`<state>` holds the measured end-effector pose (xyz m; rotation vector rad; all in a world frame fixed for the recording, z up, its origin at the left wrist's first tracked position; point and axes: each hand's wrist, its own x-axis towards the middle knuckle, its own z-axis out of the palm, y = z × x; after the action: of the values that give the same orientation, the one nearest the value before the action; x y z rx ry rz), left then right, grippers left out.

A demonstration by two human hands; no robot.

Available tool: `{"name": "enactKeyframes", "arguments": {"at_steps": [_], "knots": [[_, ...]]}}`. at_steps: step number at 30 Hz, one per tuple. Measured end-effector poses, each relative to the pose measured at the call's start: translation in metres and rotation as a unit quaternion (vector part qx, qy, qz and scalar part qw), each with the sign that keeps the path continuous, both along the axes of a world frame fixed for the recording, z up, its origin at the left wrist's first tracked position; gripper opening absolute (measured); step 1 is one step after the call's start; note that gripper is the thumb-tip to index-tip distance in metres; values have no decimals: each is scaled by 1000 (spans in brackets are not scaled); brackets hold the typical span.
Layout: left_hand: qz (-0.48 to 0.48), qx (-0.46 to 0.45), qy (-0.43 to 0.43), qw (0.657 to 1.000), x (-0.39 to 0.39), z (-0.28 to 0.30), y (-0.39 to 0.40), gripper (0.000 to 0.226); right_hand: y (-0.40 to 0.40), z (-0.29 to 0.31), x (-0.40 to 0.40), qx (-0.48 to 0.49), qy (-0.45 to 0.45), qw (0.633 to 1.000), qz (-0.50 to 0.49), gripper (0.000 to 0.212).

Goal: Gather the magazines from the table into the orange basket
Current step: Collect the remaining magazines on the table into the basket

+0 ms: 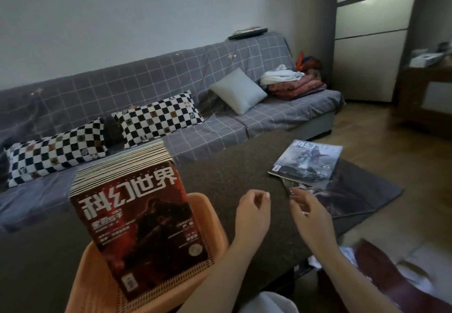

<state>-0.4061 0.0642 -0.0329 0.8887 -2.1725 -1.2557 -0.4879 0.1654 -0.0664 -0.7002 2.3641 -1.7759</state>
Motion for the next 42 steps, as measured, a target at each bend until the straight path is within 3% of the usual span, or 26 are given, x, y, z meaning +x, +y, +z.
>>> {"name": "enactKeyframes", "arguments": {"at_steps": [6, 9, 13, 16, 19, 27, 32, 37, 42], "knots": [[-6, 37, -42, 998, -61, -29, 17, 16, 31, -28, -51, 61, -15, 994, -92, 28], [-7, 58, -69, 996, -87, -42, 21, 30, 43, -43, -80, 163, 40, 974, -151, 32], [-17, 69, -91, 993, -118, -58, 25, 39, 54, -60, -128, 373, 52, 907, -187, 61], [-25, 64, -89, 994, -131, -62, 28, 40, 54, -65, -154, 421, 23, 888, -183, 82], [-26, 38, -100, 994, -136, -66, 30, 44, 50, -63, -162, 455, 44, 870, -183, 86], [35, 80, -113, 990, -121, -61, 23, 51, 54, -62, -122, 451, 79, 876, -152, 92], [61, 51, -131, 988, -80, -62, 33, 54, 68, -61, -81, 410, 82, 897, -143, 90], [69, 83, -133, 985, -55, -68, 38, 59, 82, -59, -61, 383, 85, 904, -170, 71], [109, 10, -150, 983, -86, -59, 16, 56, 59, -49, -68, 349, 74, 918, -173, 59]]}}
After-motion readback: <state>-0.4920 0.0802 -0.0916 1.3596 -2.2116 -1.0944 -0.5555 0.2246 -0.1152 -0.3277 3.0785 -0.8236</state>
